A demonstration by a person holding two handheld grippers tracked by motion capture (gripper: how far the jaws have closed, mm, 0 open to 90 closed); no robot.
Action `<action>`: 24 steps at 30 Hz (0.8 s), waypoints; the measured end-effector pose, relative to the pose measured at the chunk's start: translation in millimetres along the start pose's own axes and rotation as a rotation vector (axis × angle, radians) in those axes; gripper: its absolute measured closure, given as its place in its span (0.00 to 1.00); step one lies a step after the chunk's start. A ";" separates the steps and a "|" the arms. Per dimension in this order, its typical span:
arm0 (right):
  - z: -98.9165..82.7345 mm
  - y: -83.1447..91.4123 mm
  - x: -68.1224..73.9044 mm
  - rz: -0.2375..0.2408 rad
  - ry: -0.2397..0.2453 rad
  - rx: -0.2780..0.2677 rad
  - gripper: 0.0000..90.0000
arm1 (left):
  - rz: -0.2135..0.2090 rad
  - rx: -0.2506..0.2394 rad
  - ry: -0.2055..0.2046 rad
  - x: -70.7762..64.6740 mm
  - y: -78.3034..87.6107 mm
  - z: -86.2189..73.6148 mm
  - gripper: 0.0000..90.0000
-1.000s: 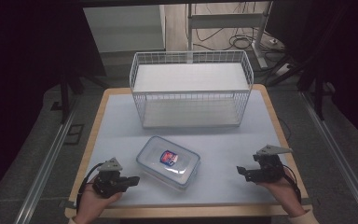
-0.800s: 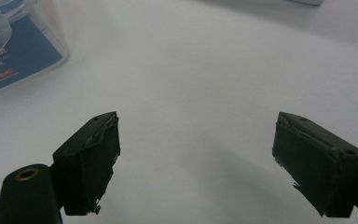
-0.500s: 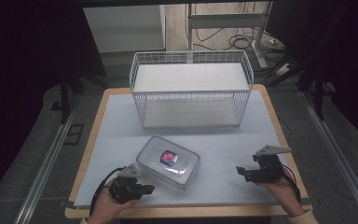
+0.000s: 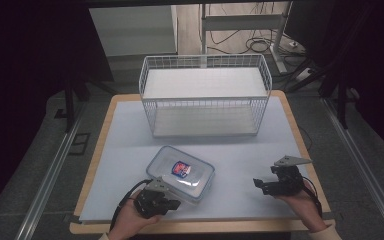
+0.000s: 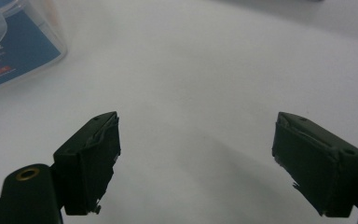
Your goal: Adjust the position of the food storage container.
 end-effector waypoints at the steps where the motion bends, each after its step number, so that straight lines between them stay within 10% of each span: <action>1: 0.0 0.0 0.0 0.000 0.000 0.000 0.17 | -0.002 -0.003 -0.001 -0.4 -1.0 1.1 1.00; 24: -0.2 -0.1 -0.5 -0.003 0.000 0.001 0.17 | -0.019 -0.016 -0.005 0.7 -10.6 13.8 1.00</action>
Point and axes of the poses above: each handheld gripper's, and its own axes: y roughly backward along the jaws, z roughly out of its top, x roughly to its left, the point moved 6 cm from there along -y, roughly forward along the jaws
